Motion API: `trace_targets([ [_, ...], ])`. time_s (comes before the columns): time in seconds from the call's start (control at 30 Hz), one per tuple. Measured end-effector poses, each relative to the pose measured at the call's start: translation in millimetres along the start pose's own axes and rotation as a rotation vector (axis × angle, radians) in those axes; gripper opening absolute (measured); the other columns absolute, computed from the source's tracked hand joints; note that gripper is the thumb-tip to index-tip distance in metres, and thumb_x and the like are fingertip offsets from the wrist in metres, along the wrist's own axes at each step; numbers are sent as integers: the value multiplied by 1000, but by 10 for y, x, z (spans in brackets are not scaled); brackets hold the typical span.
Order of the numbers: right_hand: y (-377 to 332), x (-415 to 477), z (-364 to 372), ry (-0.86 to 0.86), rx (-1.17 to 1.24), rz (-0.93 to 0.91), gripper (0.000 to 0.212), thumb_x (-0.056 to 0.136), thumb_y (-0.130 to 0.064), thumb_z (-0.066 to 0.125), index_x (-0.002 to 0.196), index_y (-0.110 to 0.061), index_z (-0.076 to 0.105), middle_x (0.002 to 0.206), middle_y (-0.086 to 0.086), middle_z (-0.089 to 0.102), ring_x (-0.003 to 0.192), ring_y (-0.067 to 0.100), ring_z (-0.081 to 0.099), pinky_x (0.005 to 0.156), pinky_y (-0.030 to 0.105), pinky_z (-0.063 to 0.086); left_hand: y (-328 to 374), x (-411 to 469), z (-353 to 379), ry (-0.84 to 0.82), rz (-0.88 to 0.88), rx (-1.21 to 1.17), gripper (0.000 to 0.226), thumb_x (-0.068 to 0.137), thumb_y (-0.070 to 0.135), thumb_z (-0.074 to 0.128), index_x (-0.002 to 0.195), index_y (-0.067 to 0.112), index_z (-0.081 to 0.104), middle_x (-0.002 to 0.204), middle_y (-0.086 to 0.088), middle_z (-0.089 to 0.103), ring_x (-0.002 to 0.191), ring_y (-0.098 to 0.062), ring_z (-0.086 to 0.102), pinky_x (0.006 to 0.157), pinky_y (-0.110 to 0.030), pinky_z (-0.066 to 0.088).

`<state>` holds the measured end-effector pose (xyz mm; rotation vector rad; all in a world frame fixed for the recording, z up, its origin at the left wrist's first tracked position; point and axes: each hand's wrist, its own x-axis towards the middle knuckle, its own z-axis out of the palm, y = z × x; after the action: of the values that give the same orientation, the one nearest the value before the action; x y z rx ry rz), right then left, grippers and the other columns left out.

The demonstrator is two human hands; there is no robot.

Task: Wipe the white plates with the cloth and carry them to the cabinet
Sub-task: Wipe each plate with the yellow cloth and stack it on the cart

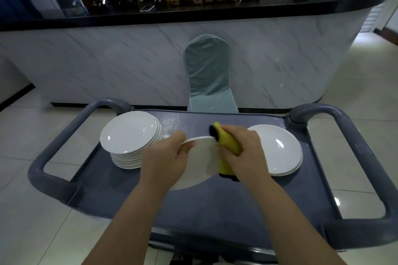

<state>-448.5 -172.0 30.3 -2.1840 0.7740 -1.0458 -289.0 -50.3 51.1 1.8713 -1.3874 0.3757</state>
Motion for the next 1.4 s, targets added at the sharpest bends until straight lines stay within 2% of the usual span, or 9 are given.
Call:
trace_targets([
  [0.1,-185,48,112,-38,-183,-168,42,84,-34,66,125,-27,63,113,-7,65,96,25,53,82,35,44,31,3,65,-65,48,6,23,84,35,52,80,21,69,57,-6,62,52,-34,56,46,-35,46],
  [0.27,180,-22,-109,-17,-16,177,43,88,-21,67,128,-32,59,114,-7,62,107,25,51,93,34,38,-118,-39,48,109,-347,-294,21,86,42,55,75,25,49,61,3,54,57,-14,46,54,-32,39],
  [0.43,-134,-36,63,-1,-252,-138,37,81,-30,67,117,-25,67,108,-6,66,91,27,53,76,35,42,-26,-75,151,-15,-1,-60,28,86,37,54,71,16,64,54,-2,56,50,-26,52,47,-35,42],
  [0.67,47,-42,-142,63,-110,185,38,89,-31,67,125,-29,57,113,-9,60,105,21,49,85,27,33,-81,-115,129,126,-271,-387,21,89,38,54,71,27,51,67,5,56,62,-5,50,56,-16,37],
  [0.8,-162,25,-106,-156,-247,41,60,86,-36,65,141,-38,38,126,-5,45,113,19,36,95,32,36,-67,-145,250,12,-244,-232,22,87,41,55,76,22,54,62,1,57,58,-17,53,54,-35,43],
  [0.93,-156,74,-216,-403,-323,-46,86,86,-17,62,151,-43,12,144,-8,24,124,17,20,103,28,22,-117,-183,284,63,-378,-363,19,87,36,58,73,27,51,68,8,56,61,-7,49,55,-19,35],
  [1.17,-109,87,-81,-60,-430,-230,61,64,-29,86,119,-13,65,109,12,60,101,35,53,89,43,42,-105,-162,270,33,-242,-314,18,86,43,56,79,26,53,70,6,59,62,-10,51,55,-27,39],
  [1.3,-111,76,64,8,-242,-260,43,74,-21,80,111,-7,64,114,10,62,104,27,56,91,34,45,-68,-121,225,43,-115,-255,19,87,39,55,78,22,55,57,1,56,56,-21,51,54,-39,42],
  [1.4,-41,102,7,-29,-62,-166,33,80,-20,75,110,-13,63,108,0,65,96,20,60,85,38,50,-83,-81,138,92,-102,-311,16,87,35,57,77,23,58,62,3,57,61,-13,52,58,-28,44],
])
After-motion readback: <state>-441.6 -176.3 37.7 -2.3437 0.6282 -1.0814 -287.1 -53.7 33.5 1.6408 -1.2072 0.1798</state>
